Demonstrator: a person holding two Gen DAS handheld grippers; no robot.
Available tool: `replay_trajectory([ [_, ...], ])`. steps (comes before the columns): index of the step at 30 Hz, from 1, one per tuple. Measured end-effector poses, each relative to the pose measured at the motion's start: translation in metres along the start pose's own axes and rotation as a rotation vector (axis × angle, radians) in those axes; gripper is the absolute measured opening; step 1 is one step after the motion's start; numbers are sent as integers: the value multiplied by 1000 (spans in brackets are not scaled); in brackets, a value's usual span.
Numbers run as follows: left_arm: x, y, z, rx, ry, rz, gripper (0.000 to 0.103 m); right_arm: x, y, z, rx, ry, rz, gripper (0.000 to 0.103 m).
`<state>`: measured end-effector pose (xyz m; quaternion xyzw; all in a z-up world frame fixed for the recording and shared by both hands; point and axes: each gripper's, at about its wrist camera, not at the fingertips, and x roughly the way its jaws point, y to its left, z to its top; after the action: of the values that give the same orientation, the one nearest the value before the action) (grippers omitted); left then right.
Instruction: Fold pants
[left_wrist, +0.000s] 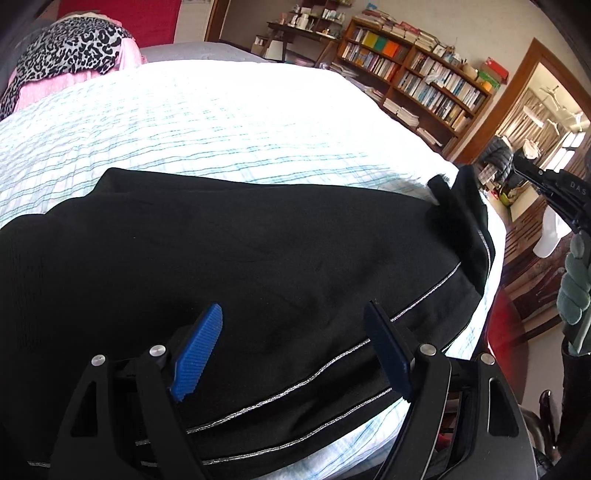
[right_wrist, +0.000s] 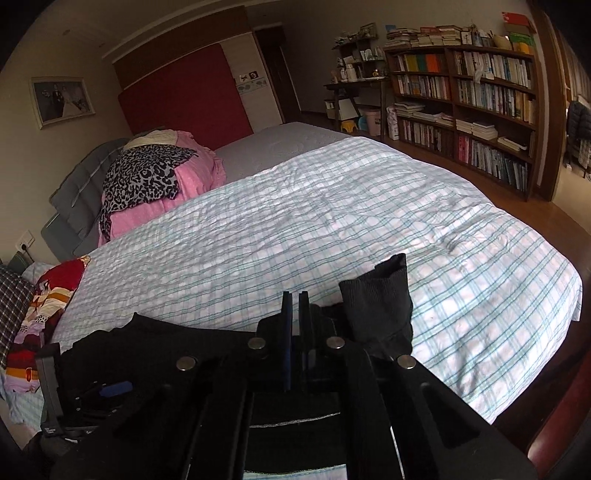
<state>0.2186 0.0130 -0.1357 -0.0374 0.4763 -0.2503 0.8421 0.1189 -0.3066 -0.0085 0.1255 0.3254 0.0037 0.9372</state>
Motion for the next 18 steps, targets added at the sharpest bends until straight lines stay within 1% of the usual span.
replay_trajectory([
  [2,-1,6,0,-20,-4,2,79,2,16,-1,-67,2,-19,3],
  [4,-2,11,-2,-37,-3,2,79,11,16,-4,-87,23,-71,10],
  [5,-2,13,-4,-43,0,-1,79,15,12,-8,-94,38,-86,25],
  [6,-2,15,-4,-46,4,-2,79,20,7,-11,-102,48,-92,48],
  [7,-2,16,-6,-49,8,-1,79,24,3,-15,-112,52,-118,60],
  [8,-2,17,-6,-53,12,1,79,30,-2,-21,-125,54,-150,77],
  [10,-1,21,-7,-66,20,-2,79,43,-6,-30,-177,67,-184,78],
  [11,-1,22,-7,-74,23,-4,79,52,-5,-35,-213,88,-199,78],
  [13,-1,24,-6,-87,32,-7,79,75,0,-45,-304,151,-209,85],
  [14,-1,24,-6,-91,33,-6,79,87,2,-50,-352,169,-225,87],
  [16,-2,25,-5,-93,32,2,79,110,4,-58,-435,199,-275,87],
  [18,-3,24,-3,-97,31,8,79,130,-3,-62,-448,235,-322,87],
])
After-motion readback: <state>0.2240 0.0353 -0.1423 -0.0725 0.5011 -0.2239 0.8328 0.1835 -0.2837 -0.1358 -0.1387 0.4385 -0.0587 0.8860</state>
